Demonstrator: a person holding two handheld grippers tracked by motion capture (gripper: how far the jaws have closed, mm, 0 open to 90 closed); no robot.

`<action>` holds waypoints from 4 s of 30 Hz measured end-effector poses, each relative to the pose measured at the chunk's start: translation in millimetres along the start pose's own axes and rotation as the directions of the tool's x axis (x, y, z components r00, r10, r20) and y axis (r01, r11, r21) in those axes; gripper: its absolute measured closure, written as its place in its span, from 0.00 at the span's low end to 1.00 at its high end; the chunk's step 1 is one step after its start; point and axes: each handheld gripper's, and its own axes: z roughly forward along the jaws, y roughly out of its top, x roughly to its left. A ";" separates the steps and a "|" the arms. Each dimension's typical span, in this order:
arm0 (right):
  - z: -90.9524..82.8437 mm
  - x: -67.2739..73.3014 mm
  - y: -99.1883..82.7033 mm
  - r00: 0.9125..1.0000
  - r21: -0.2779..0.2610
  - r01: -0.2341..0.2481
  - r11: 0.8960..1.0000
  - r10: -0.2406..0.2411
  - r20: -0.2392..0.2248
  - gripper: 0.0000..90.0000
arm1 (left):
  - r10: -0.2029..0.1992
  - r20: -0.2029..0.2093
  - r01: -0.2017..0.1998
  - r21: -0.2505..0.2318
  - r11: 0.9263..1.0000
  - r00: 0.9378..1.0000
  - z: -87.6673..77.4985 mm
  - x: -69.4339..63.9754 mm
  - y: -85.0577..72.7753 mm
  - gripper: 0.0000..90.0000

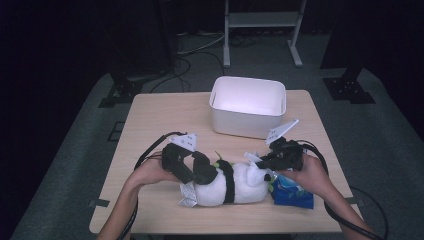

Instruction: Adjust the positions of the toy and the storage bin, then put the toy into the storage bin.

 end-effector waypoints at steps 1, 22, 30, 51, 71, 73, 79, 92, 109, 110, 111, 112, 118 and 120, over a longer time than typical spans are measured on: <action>0.0 -1.6 -2.8 1.000 0.001 -0.005 1.000 0.005 0.000 0.88 | 0.001 -0.001 -0.001 0.001 1.000 1.000 0.0 -0.1 0.2 0.22; 31.8 34.5 48.0 0.989 0.011 0.118 0.993 -0.117 -0.093 0.88 | -0.012 -0.005 0.012 -0.011 1.000 1.000 0.6 3.3 0.7 0.21; 40.8 38.0 54.6 0.985 0.033 0.144 0.989 -0.140 -0.099 0.87 | -0.025 -0.004 0.025 -0.013 1.000 1.000 0.8 4.4 -0.2 0.21; 26.9 38.7 40.2 0.988 0.019 0.136 0.991 -0.134 -0.078 0.86 | -0.010 0.003 0.010 -0.015 1.000 1.000 0.4 0.4 0.4 0.20; 20.8 28.2 20.8 0.992 -0.026 0.101 0.995 -0.102 -0.079 0.87 | -0.072 0.069 0.075 -0.041 0.996 0.995 7.7 -0.2 -2.6 0.13; 21.4 27.6 19.6 0.991 -0.030 0.095 0.995 -0.098 -0.086 0.87 | -0.066 0.089 0.071 -0.050 0.996 0.994 8.0 0.9 -3.5 0.19; 23.7 29.5 21.6 0.992 -0.050 0.080 0.996 -0.084 -0.089 0.88 | -0.073 0.095 0.080 -0.074 0.994 0.993 2.3 5.2 -3.5 0.35; 37.0 33.6 47.3 0.988 -0.077 0.106 0.991 -0.113 -0.101 0.89 | -0.101 0.046 0.103 -0.051 0.993 0.994 -11.6 8.0 -6.2 0.40; 23.7 39.9 34.5 0.988 0.026 0.149 0.989 -0.147 -0.053 0.89 | -0.086 0.056 0.090 -0.061 0.994 0.995 -11.7 4.2 -1.9 0.41; 23.9 39.5 32.8 0.988 0.026 0.146 0.989 -0.145 -0.054 0.89 | -0.093 0.057 0.097 -0.059 0.994 0.994 -10.8 4.3 -1.0 0.39; 24.2 38.9 31.5 0.988 0.023 0.150 0.988 -0.148 -0.049 0.89 | -0.096 0.057 0.099 -0.059 0.993 0.994 -10.4 4.5 -0.8 0.36; 24.0 38.8 30.4 0.988 0.024 0.146 0.989 -0.145 -0.045 0.89 | -0.099 0.054 0.102 -0.064 0.993 0.994 -9.9 4.6 -1.4 0.34; 21.5 34.1 24.6 0.990 0.003 0.136 0.991 -0.136 -0.043 0.89 | -0.109 0.047 0.112 -0.064 0.992 0.993 -9.5 1.5 -7.9 0.24; 20.8 31.9 23.0 0.991 -0.004 0.129 0.992 -0.129 -0.042 0.89 | -0.107 0.054 0.111 -0.066 0.992 0.993 -7.8 -0.7 -10.6 0.22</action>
